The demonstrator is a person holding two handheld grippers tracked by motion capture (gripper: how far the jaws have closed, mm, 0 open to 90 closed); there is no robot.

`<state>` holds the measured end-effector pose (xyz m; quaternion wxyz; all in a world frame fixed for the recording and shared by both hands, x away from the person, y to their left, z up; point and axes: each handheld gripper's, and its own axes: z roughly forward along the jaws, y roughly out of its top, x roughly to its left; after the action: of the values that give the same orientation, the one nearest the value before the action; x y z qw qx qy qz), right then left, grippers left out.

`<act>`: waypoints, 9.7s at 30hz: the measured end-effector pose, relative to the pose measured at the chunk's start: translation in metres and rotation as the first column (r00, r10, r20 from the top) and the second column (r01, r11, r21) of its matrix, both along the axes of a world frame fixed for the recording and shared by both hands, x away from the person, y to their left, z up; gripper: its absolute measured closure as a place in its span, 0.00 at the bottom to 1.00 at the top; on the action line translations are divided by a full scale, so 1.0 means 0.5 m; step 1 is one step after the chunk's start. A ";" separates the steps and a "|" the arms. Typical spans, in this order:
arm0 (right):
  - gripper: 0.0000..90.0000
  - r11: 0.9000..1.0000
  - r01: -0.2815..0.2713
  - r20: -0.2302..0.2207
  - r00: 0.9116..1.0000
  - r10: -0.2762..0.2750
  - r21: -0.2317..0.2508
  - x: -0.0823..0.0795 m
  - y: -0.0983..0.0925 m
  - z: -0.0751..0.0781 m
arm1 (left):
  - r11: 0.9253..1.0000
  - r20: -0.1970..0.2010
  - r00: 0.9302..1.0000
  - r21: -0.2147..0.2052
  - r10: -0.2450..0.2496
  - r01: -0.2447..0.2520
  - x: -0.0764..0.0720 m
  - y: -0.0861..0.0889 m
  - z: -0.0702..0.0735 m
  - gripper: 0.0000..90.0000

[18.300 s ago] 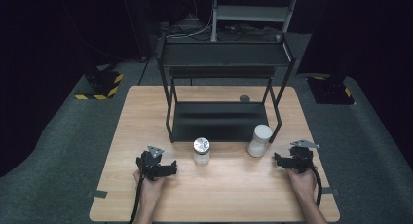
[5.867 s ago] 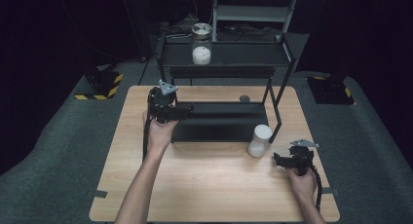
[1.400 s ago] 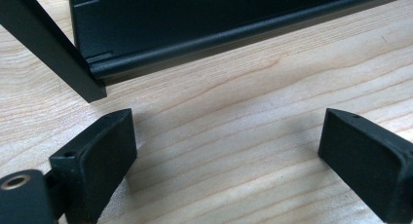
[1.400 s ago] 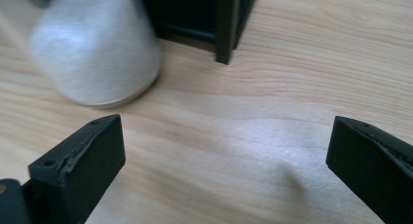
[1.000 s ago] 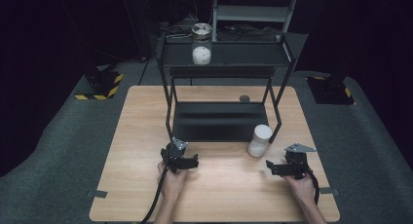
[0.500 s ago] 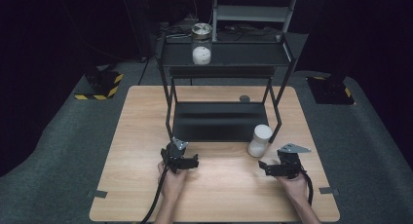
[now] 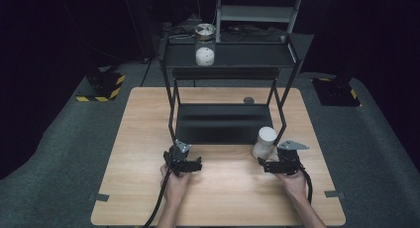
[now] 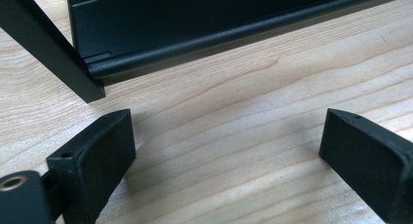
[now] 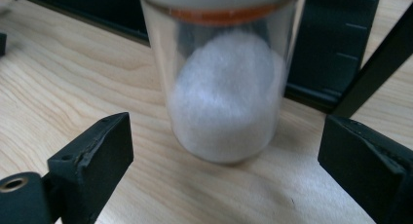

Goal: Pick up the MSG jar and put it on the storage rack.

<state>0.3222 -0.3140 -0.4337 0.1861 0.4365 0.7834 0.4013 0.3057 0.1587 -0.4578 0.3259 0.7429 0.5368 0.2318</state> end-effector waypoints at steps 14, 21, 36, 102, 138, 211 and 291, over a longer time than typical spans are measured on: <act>0.13 0.999 0.007 0.011 1.000 -0.007 0.050 0.024 0.010 0.010 | 1.000 0.000 1.000 0.000 -0.001 0.001 0.000 0.000 0.000 0.07; 0.16 0.998 0.007 0.025 1.000 -0.009 0.066 0.035 0.017 0.019 | 1.000 -0.001 1.000 0.001 0.000 0.000 0.000 0.000 0.000 0.07; 0.30 0.999 0.009 0.074 0.997 -0.013 0.045 0.034 0.034 0.021 | 1.000 -0.001 1.000 0.000 -0.002 0.002 0.001 0.000 0.000 0.06; 0.38 0.982 -0.157 0.110 0.983 0.145 0.102 0.060 -0.008 0.175 | 1.000 0.000 1.000 0.001 -0.007 0.007 0.002 0.001 0.000 0.06; 0.38 0.975 -0.213 0.149 0.968 0.201 0.069 0.089 0.000 0.369 | 1.000 0.000 1.000 0.002 -0.006 0.006 0.002 0.000 0.000 0.06; 0.38 0.999 -0.017 0.183 0.983 0.011 0.032 0.238 0.177 0.696 | 1.000 -0.001 1.000 0.005 -0.001 0.001 0.002 -0.003 0.001 0.06; 0.00 0.981 -0.096 0.273 0.961 0.046 0.171 0.205 0.119 0.572 | 1.000 0.000 1.000 0.007 -0.003 0.003 0.002 -0.003 0.001 0.06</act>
<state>0.4248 -0.2545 -0.1475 0.2350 0.3649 0.7263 0.5331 0.3064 0.1570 -0.4573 0.3233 0.7448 0.5351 0.2332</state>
